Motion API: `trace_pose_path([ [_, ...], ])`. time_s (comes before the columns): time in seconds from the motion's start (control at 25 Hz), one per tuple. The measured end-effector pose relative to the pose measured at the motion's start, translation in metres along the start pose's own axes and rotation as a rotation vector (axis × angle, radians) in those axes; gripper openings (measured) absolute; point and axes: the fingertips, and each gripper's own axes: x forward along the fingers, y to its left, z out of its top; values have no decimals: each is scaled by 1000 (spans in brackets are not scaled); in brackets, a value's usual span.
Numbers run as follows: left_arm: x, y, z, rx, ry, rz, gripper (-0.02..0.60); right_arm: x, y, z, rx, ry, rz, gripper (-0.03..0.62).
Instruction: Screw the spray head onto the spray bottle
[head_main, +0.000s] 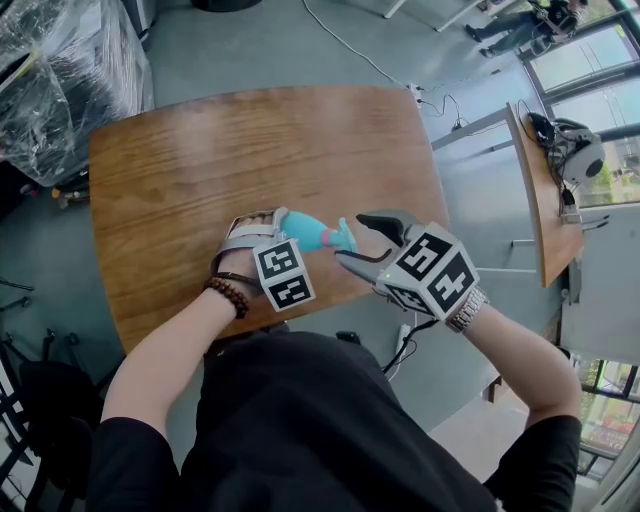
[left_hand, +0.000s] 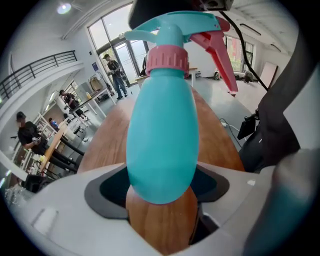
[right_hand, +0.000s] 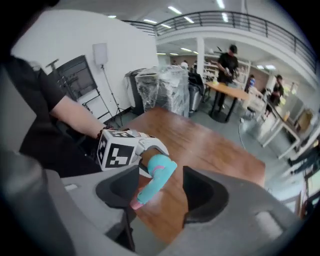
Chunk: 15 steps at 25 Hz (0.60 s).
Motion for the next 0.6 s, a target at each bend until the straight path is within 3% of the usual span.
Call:
trace_pose_path([
  [0.24, 0, -10, -4, 52, -32, -93, 393, -33, 29, 18, -506, -62, 10, 258],
  [0.48, -4, -23, -8, 136, -48, -182, 393, -27, 34, -21, -1233, 162, -122, 258],
  [0.6, -8, -34, -3, 172, -68, -228, 393, -10, 44, -32, -1526, 174, -167, 258],
])
